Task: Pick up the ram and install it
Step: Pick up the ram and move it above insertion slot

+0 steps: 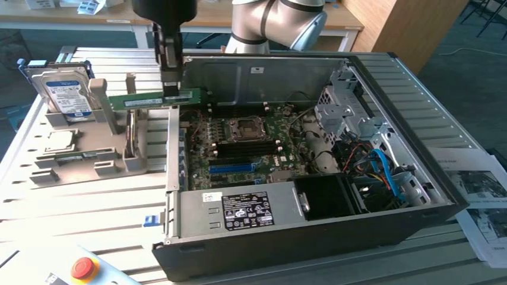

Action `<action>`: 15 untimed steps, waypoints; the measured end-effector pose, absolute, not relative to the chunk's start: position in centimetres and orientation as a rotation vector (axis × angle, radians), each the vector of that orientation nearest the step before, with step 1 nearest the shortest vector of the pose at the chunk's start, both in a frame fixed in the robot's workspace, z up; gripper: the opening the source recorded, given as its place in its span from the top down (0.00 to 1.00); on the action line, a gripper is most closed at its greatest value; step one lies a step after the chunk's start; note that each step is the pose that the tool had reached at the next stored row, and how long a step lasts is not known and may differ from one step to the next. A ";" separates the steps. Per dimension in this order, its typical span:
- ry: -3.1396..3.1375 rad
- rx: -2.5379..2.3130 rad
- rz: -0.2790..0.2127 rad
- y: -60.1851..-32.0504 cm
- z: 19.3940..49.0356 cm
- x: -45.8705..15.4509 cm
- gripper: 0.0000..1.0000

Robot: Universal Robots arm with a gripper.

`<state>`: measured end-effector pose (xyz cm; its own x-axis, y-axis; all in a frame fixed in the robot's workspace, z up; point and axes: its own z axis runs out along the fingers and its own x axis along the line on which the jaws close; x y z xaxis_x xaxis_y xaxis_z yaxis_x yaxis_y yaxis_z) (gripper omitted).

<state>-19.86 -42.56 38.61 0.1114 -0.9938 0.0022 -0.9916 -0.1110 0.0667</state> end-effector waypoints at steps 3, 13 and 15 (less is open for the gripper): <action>-2.058 2.304 -0.066 -42.6 38.6 -18.8 0.88; -2.055 2.307 -0.067 -42.6 38.6 -15.4 0.88; -2.054 2.307 -0.067 -42.6 38.6 -14.8 0.88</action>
<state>-14.77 -42.63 38.62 0.1156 -0.9933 0.0021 -0.9910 -0.1152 0.0677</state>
